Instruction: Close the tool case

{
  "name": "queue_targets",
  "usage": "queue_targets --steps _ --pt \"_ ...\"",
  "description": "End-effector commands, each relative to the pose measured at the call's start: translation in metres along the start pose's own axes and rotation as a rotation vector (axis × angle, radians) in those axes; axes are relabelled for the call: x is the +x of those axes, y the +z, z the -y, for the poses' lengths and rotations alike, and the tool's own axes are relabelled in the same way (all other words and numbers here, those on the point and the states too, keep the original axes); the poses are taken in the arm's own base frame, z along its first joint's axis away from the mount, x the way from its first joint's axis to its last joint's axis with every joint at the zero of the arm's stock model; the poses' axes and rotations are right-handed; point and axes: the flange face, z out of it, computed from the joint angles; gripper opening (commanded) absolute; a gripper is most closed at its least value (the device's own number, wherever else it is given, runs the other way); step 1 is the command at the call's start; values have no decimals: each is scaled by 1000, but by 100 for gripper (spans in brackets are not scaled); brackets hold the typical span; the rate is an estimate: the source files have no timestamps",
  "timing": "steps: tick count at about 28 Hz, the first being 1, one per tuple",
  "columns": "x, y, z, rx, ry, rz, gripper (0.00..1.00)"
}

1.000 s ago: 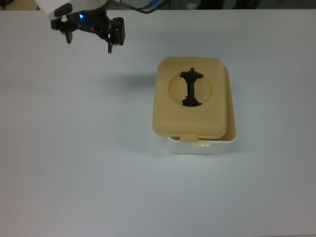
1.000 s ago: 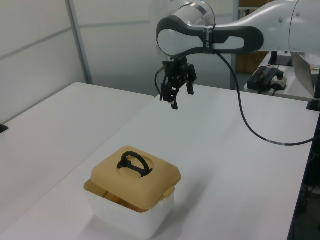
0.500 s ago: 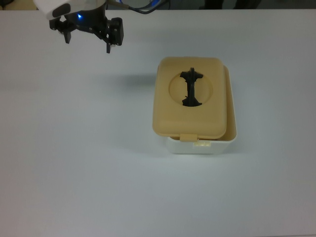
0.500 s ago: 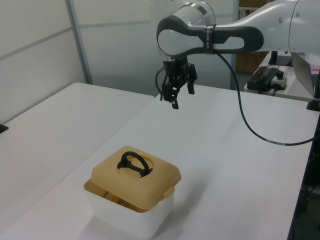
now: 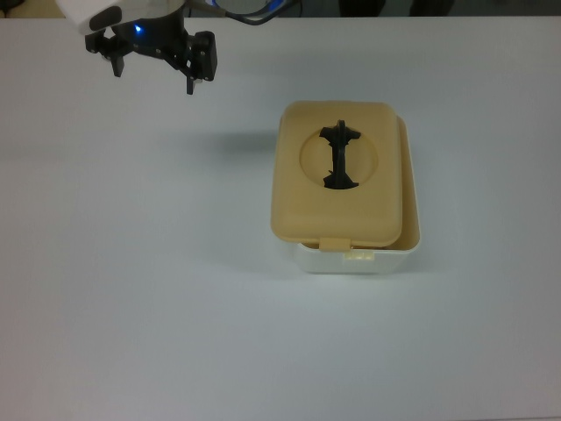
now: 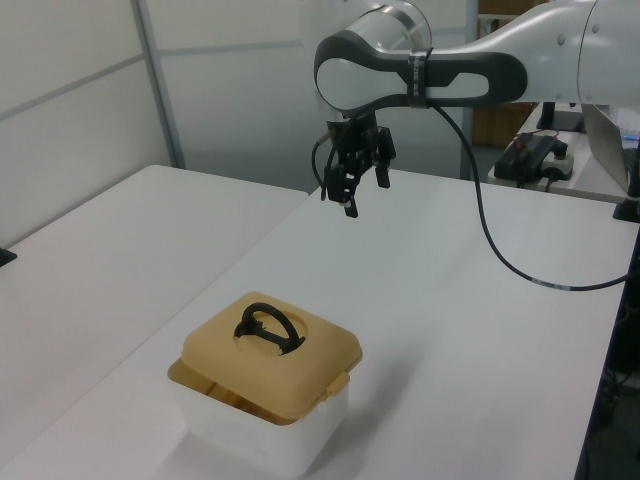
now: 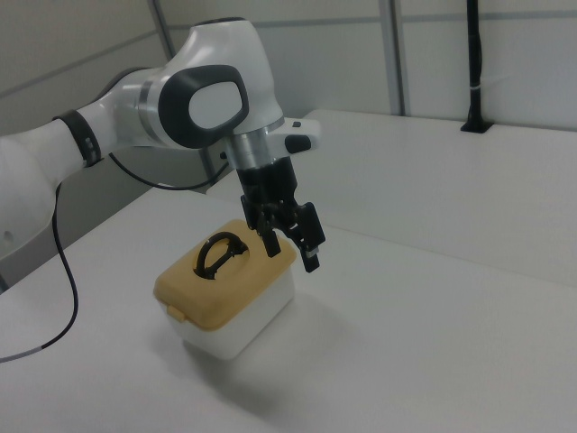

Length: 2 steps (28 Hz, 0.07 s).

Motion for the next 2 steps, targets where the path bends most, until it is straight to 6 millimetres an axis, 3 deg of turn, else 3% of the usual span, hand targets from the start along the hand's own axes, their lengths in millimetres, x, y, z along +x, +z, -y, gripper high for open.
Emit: queue_targets --steps 1,2 --pt "-2 -1 -4 -8 -14 5 100" --pt "-3 -2 -4 -8 -14 4 100"
